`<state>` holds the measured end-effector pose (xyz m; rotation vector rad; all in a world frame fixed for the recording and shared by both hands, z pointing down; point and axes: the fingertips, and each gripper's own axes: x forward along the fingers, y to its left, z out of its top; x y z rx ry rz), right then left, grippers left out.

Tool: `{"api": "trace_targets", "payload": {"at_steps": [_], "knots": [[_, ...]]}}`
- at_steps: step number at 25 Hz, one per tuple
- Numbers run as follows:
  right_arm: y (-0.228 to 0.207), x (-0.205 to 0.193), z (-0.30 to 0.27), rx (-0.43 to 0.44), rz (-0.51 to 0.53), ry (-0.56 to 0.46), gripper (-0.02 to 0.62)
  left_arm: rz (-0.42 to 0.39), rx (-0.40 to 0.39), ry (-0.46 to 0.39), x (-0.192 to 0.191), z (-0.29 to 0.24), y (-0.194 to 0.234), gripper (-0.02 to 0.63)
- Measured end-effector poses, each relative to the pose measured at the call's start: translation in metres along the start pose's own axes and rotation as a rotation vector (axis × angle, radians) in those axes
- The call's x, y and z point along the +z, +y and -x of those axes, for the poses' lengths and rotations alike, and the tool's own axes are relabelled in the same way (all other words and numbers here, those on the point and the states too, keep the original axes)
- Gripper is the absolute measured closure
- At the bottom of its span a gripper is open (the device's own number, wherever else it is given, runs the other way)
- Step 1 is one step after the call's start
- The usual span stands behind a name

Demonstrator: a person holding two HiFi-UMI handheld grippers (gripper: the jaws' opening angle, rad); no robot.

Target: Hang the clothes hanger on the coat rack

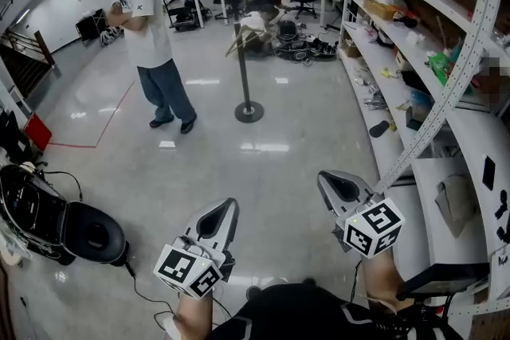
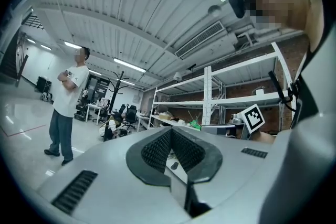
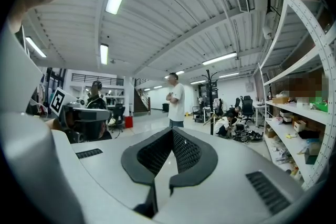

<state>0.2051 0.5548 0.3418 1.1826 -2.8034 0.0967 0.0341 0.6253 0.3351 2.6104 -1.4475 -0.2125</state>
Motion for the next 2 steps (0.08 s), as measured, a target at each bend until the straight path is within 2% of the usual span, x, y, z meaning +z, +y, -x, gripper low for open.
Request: {"api": "trace_targets", "payload": {"at_steps": [2], "knots": [[-0.0003,0.0000,0.0028,0.005,0.001,-0.004,0.589,-0.003,0.002,-0.003,-0.0013,-0.0005,-0.0047,0.606]]}}
